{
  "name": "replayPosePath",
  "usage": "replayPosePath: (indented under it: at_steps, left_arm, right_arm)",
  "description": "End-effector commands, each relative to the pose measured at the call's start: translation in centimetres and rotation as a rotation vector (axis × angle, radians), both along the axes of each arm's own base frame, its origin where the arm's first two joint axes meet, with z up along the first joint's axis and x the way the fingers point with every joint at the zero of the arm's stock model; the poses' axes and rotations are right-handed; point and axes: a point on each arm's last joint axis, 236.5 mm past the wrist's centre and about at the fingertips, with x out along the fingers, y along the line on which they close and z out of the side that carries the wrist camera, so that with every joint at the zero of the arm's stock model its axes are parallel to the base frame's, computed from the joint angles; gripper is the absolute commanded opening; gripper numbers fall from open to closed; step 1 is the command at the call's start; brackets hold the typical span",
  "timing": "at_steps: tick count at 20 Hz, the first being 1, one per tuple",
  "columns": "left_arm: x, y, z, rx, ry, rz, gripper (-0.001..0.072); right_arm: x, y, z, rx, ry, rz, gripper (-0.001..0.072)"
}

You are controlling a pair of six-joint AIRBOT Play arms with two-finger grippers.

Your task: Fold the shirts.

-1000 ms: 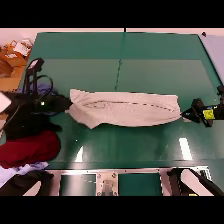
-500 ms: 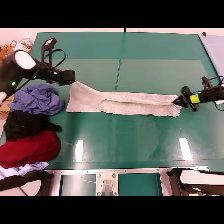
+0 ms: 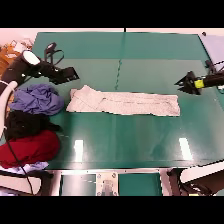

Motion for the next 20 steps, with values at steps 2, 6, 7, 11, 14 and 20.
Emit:
replayPosePath:
  at_steps: [2, 6, 7, 11, 14, 20]
  left_arm:
    - [-2.2, 1.8, 1.0, -0.015, 0.094, -0.031, 0.0694]
    - [-3.4, 0.6, 0.7, -0.017, 0.128, -0.08, 0.0019]
    - [-3.3, 0.5, 0.8, -0.022, 0.127, -0.081, 0.0021]
    - [-3.4, 0.4, 0.8, -0.025, 0.128, -0.082, 0.0021]
    - [-3.4, 0.3, 0.9, -0.028, 0.129, -0.082, 0.0021]
    - [-3.6, -2.6, 1.0, -0.044, 0.112, -0.127, 0.002]
  right_arm:
    - [-5.9, -4.5, -1.7, -0.026, 0.095, 0.097, 0.0501]
    - [-9.4, -4.1, -7.3, 0.049, 0.11, 0.103, 0.0547]
    - [-9.4, -3.4, -8.2, 0.084, 0.091, 0.105, 0.0548]
    - [-7.3, 0.1, -9.6, 0.256, -0.004, 0.119, 0.0547]
    - [-5.4, 2.4, -9.6, 0.293, -0.066, 0.155, 0.0546]
    - [-4.2, 3.8, -3.6, 0.326, -0.109, 0.3, 0.0011]
